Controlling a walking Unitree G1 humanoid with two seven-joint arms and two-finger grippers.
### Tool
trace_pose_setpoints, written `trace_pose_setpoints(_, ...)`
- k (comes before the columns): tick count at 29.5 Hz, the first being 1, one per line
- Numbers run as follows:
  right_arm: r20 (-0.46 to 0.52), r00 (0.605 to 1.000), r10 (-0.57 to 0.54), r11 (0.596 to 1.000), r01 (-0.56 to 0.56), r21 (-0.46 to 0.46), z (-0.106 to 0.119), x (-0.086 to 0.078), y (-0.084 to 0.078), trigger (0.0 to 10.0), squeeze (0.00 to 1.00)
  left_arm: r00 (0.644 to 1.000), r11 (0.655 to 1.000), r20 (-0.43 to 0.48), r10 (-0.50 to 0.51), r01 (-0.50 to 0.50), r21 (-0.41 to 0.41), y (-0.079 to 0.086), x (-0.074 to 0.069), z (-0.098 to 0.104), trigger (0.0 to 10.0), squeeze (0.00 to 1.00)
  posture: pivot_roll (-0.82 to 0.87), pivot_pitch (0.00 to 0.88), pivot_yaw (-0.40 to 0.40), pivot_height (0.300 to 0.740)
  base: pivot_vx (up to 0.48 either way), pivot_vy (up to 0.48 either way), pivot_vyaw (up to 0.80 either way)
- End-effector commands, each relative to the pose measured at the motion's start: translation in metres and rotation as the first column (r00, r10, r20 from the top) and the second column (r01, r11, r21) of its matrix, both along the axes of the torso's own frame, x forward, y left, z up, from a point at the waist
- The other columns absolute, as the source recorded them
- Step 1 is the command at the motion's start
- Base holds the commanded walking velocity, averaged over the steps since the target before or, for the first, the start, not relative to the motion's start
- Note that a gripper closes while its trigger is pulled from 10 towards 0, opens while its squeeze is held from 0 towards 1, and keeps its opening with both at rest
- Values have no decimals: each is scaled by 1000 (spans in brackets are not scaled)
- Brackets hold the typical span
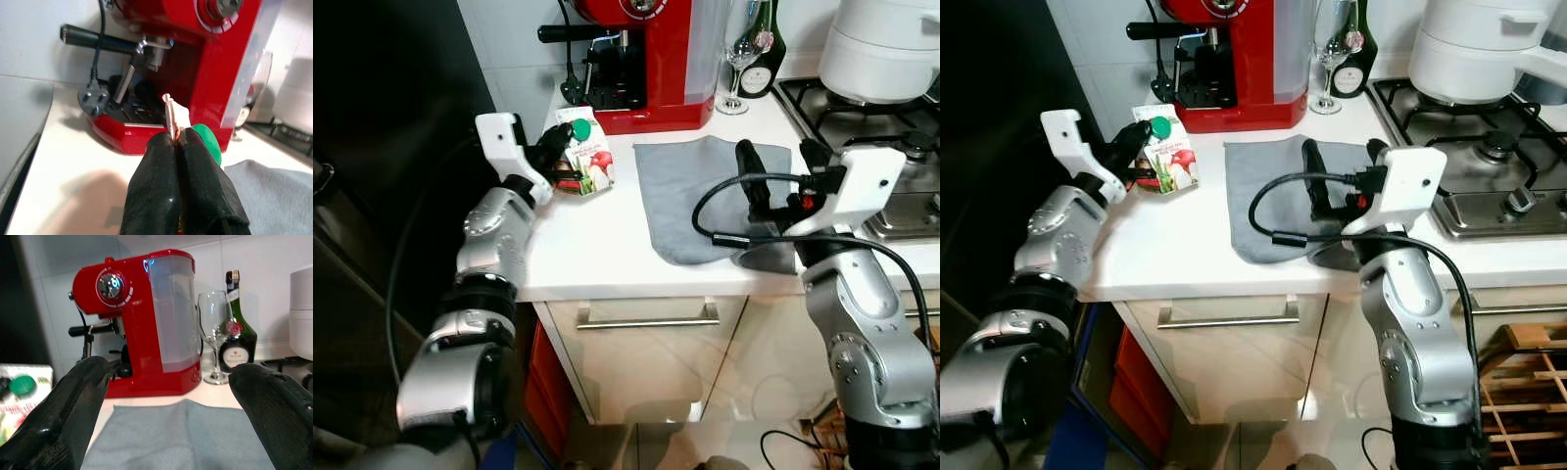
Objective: Restocking fridge
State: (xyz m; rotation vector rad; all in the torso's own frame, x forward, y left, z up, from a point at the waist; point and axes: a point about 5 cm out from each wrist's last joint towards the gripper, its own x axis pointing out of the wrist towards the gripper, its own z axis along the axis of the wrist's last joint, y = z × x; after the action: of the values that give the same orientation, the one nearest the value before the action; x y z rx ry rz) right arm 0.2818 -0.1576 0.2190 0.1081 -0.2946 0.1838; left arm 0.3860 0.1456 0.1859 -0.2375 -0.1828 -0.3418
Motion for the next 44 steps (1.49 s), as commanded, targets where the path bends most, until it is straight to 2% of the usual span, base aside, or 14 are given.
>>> trace_pose_setpoints(1, 13, 1000, -12, 1000, 11, 7, 2, 1, 0, 10000, 0, 999, 999, -8, 31, -31, 41, 3, -1, -2, 10000, 0, -205, 0, 82, 740, 0, 0, 0)
trace_pose_setpoints(6, -16, 1000, 16, 998, -15, 56, -7, 6, 9, 10000, 0, 998, 996, 38, 52, -54, 68, 1, -7, 1, 10000, 0, -183, 0, 50, 740, 0, 0, 0)
trace_pose_setpoints(8, -53, 992, 113, 987, -105, 122, -11, 11, 14, 10000, 0, 996, 998, 77, 46, -50, 45, 0, -9, 10, 10000, 0, -173, 0, 27, 740, 0, 0, 0)
trace_pose_setpoints(11, -72, 980, 184, 976, -174, 129, -11, 15, 13, 10000, 0, 993, 998, 118, 30, -35, 48, 0, -9, 18, 10000, 0, -167, 0, 15, 740, 0, 0, 0)
trace_pose_setpoints(15, -99, 942, 320, 943, -307, 128, 0, 27, -2, 10000, 0, 983, 998, 175, -54, 46, 52, 11, -7, 34, 10000, 0, -166, 0, 5, 740, 0, 0, 0)
trace_pose_setpoints(18, -124, 877, 464, 884, -449, 127, 15, 33, -12, 10000, 0, 970, 982, 163, -181, 171, 75, 20, -4, 42, 10000, 0, -166, 0, 6, 740, 0, 0, 0)
trace_pose_setpoints(20, -158, 821, 549, 836, -535, 123, 17, 32, -14, 10000, 0, 946, 956, 144, -289, 278, 91, 20, -4, 43, 10000, 0, -167, 0, 7, 740, 0, 0, 0)
trace_pose_setpoints(24, -311, 670, 674, 717, -695, 56, 11, 29, -25, 10000, 0, 880, 880, 124, -459, 430, 202, 22, -6, 47, 10000, 0, -171, 0, 18, 740, 0, 0, 0)
trace_pose_setpoints(29, -403, 536, 742, 589, -808, 8, 17, 26, -22, 10000, 0, 858, 831, 71, -509, 468, 301, 23, 1, 53, 10000, 0, -183, 0, 31, 740, 0, 0, 0)
trace_pose_setpoints(34, -396, 497, 772, 530, -847, -28, 31, 32, -11, 10000, 0, 818, 783, 76, -571, 515, 349, 16, 1, 59, 10000, 0, -188, 0, 34, 740, 0, 0, 0)
trace_pose_setpoints(36, -371, 474, 798, 502, -864, -24, 38, 35, -5, 10000, 0, 774, 729, 53, -631, 567, 383, 7, -2, 55, 10000, 0, -179, 0, 30, 740, 0, 0, 0)
trace_pose_setpoints(40, -341, 417, 843, 438, -899, -15, 45, 36, 11, 10000, 0, 702, 657, 39, -711, 644, 392, -8, -5, 53, 10000, 0, -165, 0, 42, 740, 0, 0, 0)
trace_pose_setpoints(42, -338, 417, 844, 438, -899, -13, 45, 37, 12, 10000, 0, 691, 648, 42, -722, 653, 392, -10, -5, 54, 10000, 0, -165, 0, 42, 740, 0, 0, 0)
trace_pose_setpoints(44, -330, 438, 836, 466, -885, 5, 43, 45, 10, 10000, 0, 680, 646, 61, -730, 660, 383, -11, -5, 57, 10000, 0, -154, 0, 39, 740, 0, 0, 0)
